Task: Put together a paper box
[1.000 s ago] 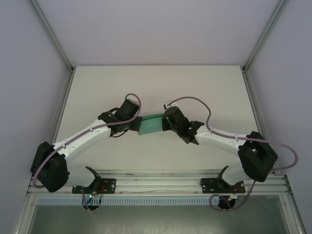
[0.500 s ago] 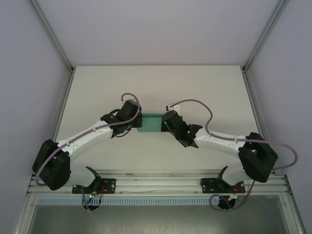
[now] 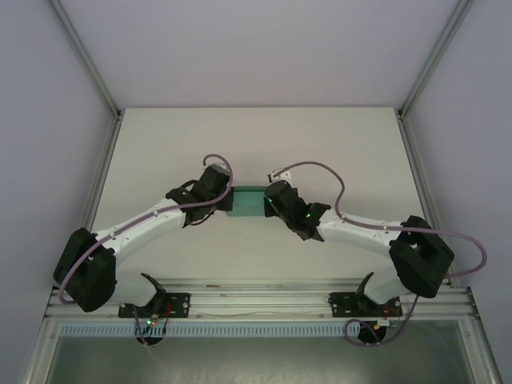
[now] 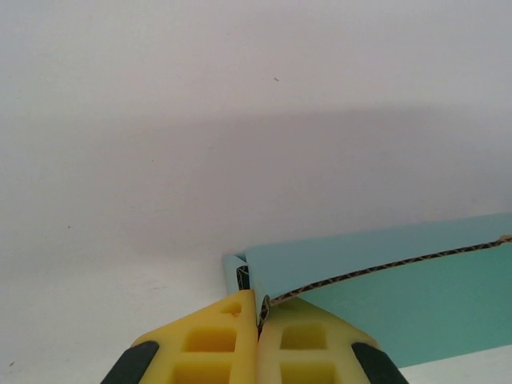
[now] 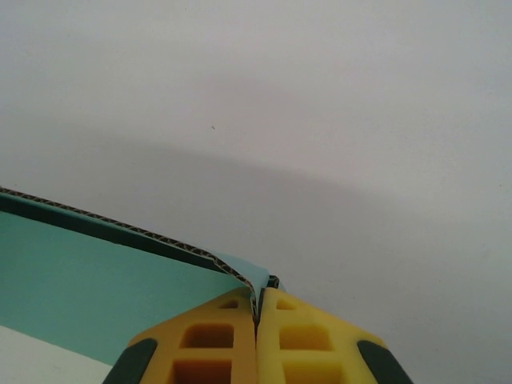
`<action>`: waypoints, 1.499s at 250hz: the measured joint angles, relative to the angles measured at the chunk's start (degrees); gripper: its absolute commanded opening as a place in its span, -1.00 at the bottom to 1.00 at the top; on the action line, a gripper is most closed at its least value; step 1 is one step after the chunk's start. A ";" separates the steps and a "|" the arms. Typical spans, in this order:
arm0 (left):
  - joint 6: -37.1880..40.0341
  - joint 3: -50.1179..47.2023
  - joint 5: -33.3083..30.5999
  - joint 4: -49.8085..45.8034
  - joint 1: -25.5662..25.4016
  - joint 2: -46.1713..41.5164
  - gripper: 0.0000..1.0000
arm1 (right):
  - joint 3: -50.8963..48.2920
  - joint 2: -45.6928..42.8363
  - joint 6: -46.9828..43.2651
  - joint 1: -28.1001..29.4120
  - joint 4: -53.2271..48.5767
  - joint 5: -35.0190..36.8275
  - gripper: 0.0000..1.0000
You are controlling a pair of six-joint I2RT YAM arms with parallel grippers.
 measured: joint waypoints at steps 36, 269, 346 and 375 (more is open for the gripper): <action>0.04 -3.13 -1.64 4.87 -0.76 -0.31 -1.00 | -3.98 -1.14 -3.23 -0.22 5.97 -0.90 -1.00; -0.28 -9.53 -7.02 16.57 -2.56 -0.59 -1.00 | -10.73 -1.11 -5.05 -2.27 19.39 -5.70 -0.12; 0.00 -7.61 -5.27 16.11 -2.67 0.61 -1.00 | -6.71 -10.69 -4.37 -7.98 6.49 -15.30 0.28; 0.02 -6.93 -4.87 15.74 -2.67 1.18 -1.00 | -3.26 -11.72 -3.69 -8.15 4.83 -15.30 0.25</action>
